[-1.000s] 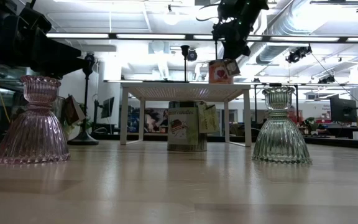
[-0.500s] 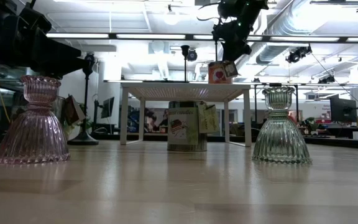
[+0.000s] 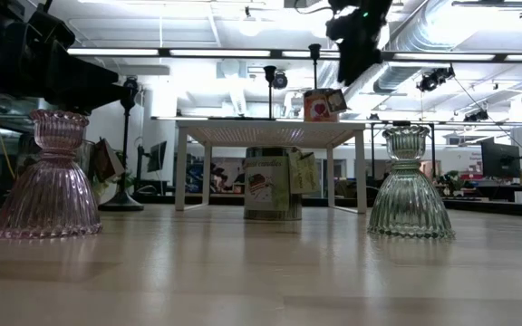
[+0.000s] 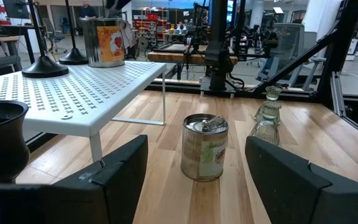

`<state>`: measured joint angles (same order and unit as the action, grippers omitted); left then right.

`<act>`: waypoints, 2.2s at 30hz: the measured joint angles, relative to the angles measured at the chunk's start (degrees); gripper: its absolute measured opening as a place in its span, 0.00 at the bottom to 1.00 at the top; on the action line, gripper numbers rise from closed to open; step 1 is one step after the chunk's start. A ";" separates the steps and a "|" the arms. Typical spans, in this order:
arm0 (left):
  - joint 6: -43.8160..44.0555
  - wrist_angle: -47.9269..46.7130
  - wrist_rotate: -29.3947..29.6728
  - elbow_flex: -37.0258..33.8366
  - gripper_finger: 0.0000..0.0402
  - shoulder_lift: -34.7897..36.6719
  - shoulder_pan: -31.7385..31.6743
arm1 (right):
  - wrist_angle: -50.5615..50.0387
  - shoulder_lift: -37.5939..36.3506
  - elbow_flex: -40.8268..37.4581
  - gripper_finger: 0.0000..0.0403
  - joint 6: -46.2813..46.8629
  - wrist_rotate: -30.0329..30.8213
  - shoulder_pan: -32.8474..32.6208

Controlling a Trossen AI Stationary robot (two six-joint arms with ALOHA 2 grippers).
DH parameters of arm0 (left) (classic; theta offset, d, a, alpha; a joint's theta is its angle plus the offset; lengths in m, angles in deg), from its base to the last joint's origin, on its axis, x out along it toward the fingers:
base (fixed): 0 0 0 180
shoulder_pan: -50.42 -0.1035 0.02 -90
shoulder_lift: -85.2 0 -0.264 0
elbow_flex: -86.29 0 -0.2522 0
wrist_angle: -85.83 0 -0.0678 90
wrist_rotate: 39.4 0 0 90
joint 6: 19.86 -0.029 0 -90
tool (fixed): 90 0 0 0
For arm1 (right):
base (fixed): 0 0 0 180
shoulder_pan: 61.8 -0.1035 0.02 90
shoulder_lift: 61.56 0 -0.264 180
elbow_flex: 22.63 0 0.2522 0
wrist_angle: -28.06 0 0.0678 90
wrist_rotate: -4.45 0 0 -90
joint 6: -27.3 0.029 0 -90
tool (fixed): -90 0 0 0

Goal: Pick & Place candle stick holders
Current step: Put the light green scented candle on the shelf

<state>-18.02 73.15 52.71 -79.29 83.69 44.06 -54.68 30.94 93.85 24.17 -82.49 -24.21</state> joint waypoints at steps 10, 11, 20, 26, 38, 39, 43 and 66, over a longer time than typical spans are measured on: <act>0.01 0.00 0.00 0.00 0.66 0.01 -0.01 | -0.09 -11.31 -12.23 0.46 -0.50 -0.22 -4.20; 0.00 0.00 0.00 0.00 0.66 0.01 -0.01 | 1.49 -12.74 -14.54 0.46 -0.94 -0.26 -4.76; -0.01 0.00 0.00 0.00 0.66 -0.01 0.01 | 16.15 -22.49 -33.38 0.46 -1.42 -2.31 -9.65; -0.01 0.00 0.00 0.00 0.66 -0.01 -0.01 | 20.16 -25.31 -40.63 0.46 -2.98 -3.48 -14.65; 0.01 0.00 0.00 0.00 0.66 0.01 0.01 | 24.20 -22.90 -43.76 0.46 13.48 -3.22 -20.39; -0.01 0.00 0.00 0.00 0.66 0.01 -0.01 | 24.16 -22.76 -43.76 0.46 14.25 -3.30 -20.86; 0.00 0.00 0.00 0.00 0.66 0.01 -0.01 | 23.99 -22.64 -43.76 0.46 14.32 -3.29 -22.44; 0.01 0.00 0.00 0.00 0.66 0.01 -0.01 | 39.90 -16.49 -47.28 0.46 0.01 -3.28 -30.22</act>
<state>-18.01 73.15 52.71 -79.29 83.70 44.05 -14.78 14.45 46.57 24.18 -85.77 -54.43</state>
